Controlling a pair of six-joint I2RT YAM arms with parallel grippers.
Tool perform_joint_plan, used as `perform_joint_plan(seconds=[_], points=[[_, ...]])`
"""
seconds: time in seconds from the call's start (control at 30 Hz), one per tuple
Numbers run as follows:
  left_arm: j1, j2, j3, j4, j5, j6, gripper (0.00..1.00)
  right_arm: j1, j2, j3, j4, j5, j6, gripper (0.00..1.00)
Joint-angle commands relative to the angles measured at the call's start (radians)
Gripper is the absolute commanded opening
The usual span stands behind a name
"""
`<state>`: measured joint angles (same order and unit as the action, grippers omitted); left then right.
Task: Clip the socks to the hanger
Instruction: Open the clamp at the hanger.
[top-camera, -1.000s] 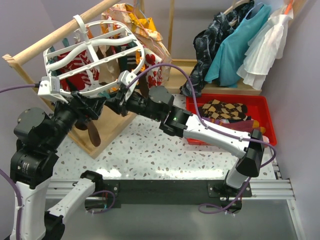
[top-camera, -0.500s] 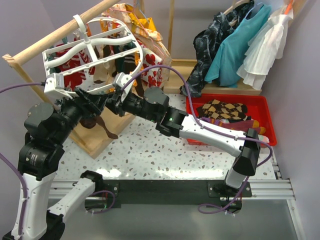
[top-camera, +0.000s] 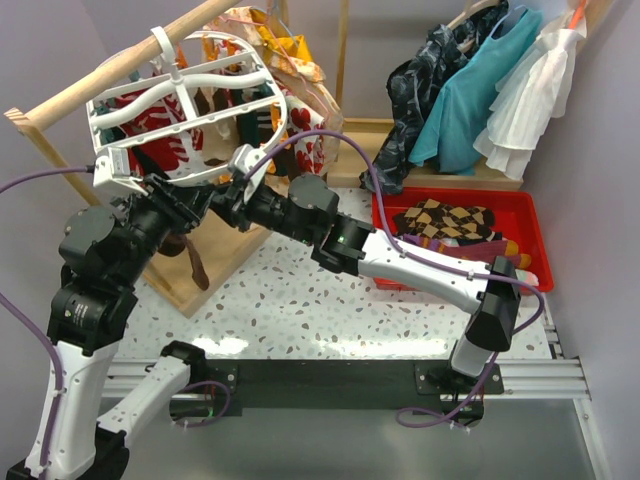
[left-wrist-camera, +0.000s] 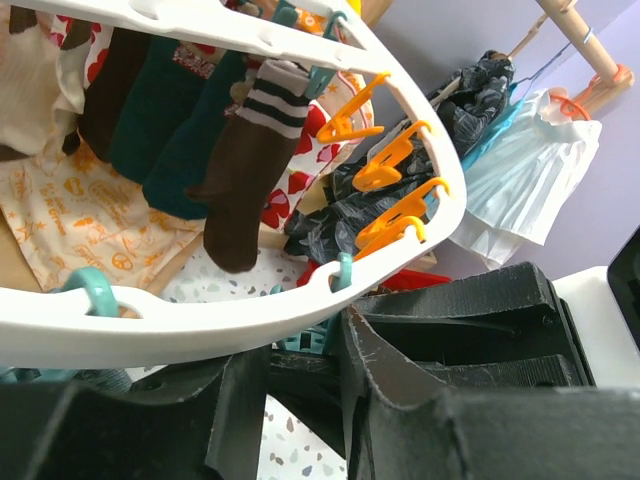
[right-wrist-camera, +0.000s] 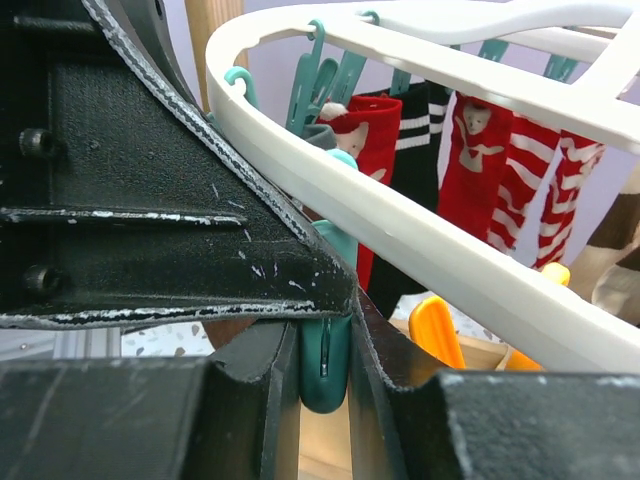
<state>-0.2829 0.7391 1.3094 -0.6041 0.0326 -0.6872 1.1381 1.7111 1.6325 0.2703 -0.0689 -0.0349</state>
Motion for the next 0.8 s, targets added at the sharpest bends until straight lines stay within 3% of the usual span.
perform_joint_plan(seconds=[0.0,0.13,0.27,0.33,0.4,0.6,0.77], points=[[-0.001,0.014,-0.016,0.174,-0.026,-0.008,0.32,0.041,-0.005,-0.029,-0.005,-0.112,0.001,0.01],[-0.001,0.014,-0.027,0.204,-0.030,0.002,0.20,0.041,-0.019,-0.054,-0.008,-0.101,0.006,0.10],[-0.001,0.016,-0.027,0.205,-0.030,0.037,0.07,0.040,-0.060,-0.094,-0.035,-0.050,0.007,0.43],[-0.001,0.014,-0.029,0.201,-0.030,0.051,0.00,0.038,-0.102,-0.128,-0.074,-0.007,0.003,0.50],[-0.001,0.011,-0.030,0.196,-0.052,0.074,0.00,0.032,-0.137,-0.167,-0.126,0.049,-0.003,0.59],[-0.001,0.005,-0.051,0.175,-0.069,0.123,0.00,-0.004,-0.278,-0.255,-0.372,0.213,0.007,0.72],[-0.001,0.008,-0.061,0.139,-0.076,0.158,0.00,-0.121,-0.416,-0.350,-0.569,0.388,0.027,0.77]])
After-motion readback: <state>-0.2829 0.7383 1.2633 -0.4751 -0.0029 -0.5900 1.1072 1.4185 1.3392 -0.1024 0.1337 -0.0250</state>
